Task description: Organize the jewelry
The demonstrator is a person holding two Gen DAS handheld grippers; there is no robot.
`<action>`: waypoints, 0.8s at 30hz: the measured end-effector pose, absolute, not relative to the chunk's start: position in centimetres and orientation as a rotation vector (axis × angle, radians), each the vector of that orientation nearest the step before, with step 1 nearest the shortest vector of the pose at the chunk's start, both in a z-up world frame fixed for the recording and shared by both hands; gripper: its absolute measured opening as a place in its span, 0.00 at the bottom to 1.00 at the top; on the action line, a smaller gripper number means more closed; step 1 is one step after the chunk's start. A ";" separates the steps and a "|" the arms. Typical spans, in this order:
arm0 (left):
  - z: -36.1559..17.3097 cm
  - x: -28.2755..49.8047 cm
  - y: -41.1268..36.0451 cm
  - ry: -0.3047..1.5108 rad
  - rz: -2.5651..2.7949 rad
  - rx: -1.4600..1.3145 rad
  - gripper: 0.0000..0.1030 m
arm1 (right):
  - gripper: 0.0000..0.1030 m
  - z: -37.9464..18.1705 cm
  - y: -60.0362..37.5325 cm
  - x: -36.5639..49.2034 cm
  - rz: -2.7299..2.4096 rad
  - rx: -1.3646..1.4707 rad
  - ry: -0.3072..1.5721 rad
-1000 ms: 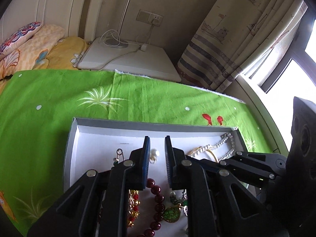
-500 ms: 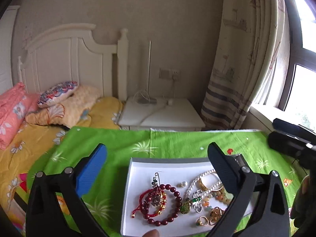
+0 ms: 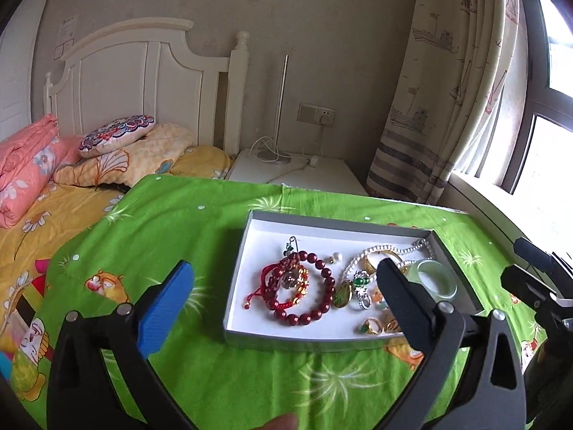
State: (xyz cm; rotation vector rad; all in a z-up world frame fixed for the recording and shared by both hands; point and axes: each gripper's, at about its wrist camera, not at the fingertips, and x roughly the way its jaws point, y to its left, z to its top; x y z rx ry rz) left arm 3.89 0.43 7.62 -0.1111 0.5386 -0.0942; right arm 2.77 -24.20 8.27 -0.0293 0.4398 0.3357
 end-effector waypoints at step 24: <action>4.0 0.0 -1.9 0.621 -0.231 0.013 0.98 | 0.21 0.1 -27.4 -2.7 0.274 -0.117 0.905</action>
